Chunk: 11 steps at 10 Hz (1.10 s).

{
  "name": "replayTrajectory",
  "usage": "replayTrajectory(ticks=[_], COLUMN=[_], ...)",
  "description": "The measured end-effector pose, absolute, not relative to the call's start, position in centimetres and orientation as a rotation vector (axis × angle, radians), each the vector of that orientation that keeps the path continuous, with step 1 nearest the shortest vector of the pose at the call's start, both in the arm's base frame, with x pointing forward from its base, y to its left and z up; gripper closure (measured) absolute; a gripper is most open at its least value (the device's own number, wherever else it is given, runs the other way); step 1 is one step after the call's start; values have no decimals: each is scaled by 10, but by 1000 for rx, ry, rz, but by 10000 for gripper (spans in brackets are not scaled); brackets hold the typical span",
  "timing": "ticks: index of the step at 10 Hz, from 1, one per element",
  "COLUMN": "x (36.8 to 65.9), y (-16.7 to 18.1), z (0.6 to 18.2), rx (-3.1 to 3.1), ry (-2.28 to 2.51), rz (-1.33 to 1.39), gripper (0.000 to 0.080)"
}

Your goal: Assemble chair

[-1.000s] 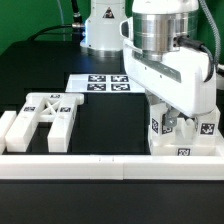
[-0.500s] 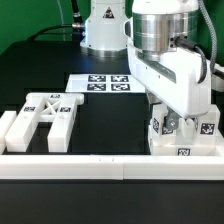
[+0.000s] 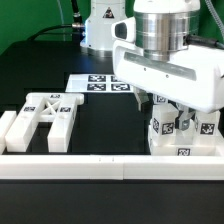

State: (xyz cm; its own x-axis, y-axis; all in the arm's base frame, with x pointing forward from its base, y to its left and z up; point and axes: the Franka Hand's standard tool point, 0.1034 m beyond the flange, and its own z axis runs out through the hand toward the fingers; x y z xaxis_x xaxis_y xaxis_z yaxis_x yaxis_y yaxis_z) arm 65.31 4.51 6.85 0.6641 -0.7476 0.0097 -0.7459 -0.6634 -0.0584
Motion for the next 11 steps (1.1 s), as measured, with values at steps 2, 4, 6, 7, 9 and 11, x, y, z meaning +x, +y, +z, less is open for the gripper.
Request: replayTrajectory(ticks=[2, 4, 6, 7, 9, 11], x=[653, 653, 653, 653, 653, 653], y=[48, 49, 49, 49, 48, 48], z=[68, 68, 68, 68, 68, 68], rx=[-2915, -2985, -3043, -3065, -3102, -3124], ry=[1058, 865, 646, 559, 384, 187], rz=[-62, -67, -70, -72, -75, -77], gripper=[150, 150, 150, 150, 150, 150])
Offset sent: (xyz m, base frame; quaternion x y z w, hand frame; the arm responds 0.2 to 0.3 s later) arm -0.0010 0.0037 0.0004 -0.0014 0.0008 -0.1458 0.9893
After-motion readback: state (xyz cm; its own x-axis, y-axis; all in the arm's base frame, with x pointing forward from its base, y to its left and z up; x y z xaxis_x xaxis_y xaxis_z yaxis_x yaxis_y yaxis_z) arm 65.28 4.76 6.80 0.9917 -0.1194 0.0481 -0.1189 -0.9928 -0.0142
